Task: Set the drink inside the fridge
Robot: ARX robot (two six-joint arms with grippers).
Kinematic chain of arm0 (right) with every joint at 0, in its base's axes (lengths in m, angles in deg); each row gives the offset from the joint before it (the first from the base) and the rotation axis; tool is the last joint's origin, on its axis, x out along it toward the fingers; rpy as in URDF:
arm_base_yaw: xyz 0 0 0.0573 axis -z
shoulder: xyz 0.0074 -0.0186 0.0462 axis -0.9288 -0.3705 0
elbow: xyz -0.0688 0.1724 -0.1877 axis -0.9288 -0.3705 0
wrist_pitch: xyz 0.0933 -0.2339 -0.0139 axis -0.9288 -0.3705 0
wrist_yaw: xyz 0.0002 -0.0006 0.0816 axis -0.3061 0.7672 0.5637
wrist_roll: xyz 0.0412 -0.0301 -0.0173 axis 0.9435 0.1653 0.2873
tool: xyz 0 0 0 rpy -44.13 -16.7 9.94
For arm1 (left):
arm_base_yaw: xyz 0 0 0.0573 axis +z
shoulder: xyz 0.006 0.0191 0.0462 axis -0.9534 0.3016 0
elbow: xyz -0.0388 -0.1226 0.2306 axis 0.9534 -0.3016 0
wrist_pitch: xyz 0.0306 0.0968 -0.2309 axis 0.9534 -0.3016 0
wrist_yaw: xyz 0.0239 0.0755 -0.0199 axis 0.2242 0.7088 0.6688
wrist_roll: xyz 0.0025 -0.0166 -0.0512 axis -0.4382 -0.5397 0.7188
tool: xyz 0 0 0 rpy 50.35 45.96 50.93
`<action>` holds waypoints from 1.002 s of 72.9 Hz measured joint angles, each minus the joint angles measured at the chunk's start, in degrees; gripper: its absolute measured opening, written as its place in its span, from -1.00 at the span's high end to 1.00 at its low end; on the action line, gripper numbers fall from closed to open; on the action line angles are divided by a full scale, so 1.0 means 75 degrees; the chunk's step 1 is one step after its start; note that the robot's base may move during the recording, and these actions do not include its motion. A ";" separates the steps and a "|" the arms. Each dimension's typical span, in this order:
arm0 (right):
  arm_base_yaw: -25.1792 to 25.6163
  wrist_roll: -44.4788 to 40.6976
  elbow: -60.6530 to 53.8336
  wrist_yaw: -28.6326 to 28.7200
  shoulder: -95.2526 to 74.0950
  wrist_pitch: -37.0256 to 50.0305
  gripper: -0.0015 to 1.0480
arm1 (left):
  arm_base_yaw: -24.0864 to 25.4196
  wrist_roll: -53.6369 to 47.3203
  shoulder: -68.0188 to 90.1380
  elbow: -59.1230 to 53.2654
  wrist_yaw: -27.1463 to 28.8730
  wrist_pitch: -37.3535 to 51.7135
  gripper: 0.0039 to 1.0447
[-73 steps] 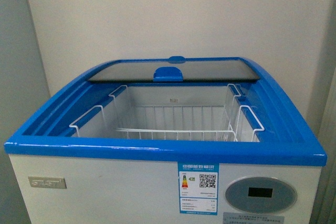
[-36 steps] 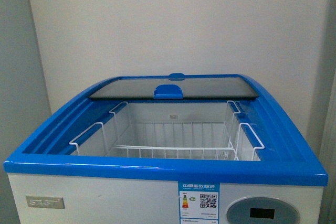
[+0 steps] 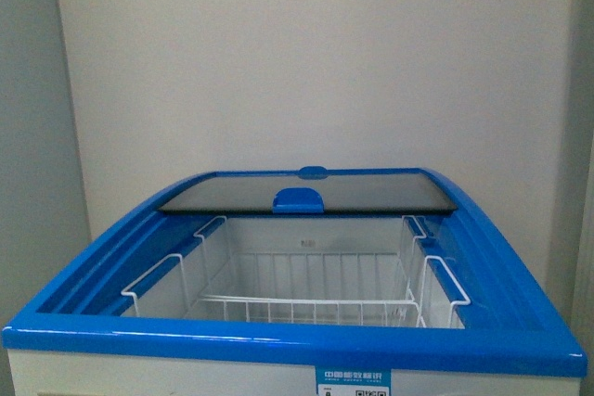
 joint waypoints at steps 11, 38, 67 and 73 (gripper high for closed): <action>0.0000 0.0000 -0.0122 0.0000 0.0114 0.0032 0.95 | 0.0000 0.0000 0.0000 0.0000 0.0003 0.0000 0.96; 0.0000 0.0003 -0.0466 0.0000 0.0487 0.0085 0.95 | 0.0000 0.0000 0.0000 0.0000 0.0003 0.0000 0.96; 0.0000 0.0000 -0.0466 0.0000 0.0504 0.0087 0.44 | 0.0000 0.0000 0.0000 0.0000 0.0003 0.0000 0.39; 0.0000 0.0000 -0.0466 0.0003 0.0504 0.0087 0.18 | 0.0000 0.0000 0.0000 0.0000 0.0003 0.0000 0.12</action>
